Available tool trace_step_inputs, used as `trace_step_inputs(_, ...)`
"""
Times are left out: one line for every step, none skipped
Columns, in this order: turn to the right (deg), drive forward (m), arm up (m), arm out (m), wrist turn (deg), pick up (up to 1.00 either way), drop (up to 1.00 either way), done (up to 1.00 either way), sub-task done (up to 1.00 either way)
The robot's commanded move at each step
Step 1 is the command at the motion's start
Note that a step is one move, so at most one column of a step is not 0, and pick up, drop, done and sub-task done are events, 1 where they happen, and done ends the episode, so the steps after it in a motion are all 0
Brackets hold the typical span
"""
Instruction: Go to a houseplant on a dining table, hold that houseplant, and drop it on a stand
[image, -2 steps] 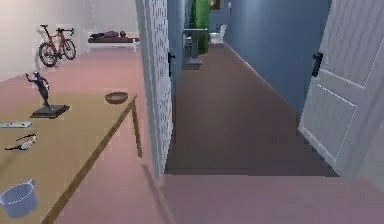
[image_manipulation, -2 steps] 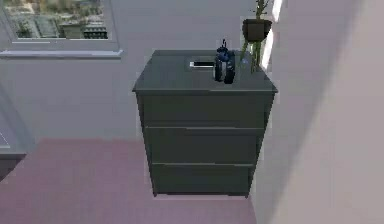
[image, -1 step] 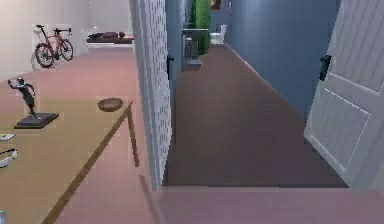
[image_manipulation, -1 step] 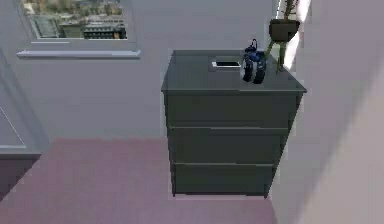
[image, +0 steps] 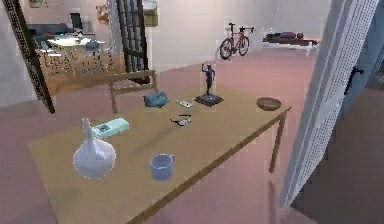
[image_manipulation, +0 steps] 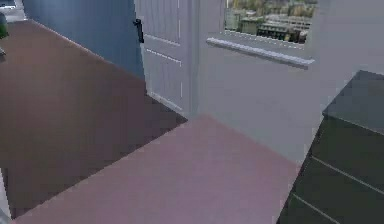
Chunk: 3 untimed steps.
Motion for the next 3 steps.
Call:
trace_step_inputs(-45.0, 0.0, 0.0, 0.0, 0.0, 0.0, 0.0, 0.0, 0.0)
trace_step_inputs(-42.0, 0.0, 0.0, 0.0, 0.0, 0.0, 0.0, 0.0, 0.0)
trace_step_inputs(0.0, 0.2, 0.0, 0.0, 0.0, 0.0, 0.0, 0.0, 0.0)
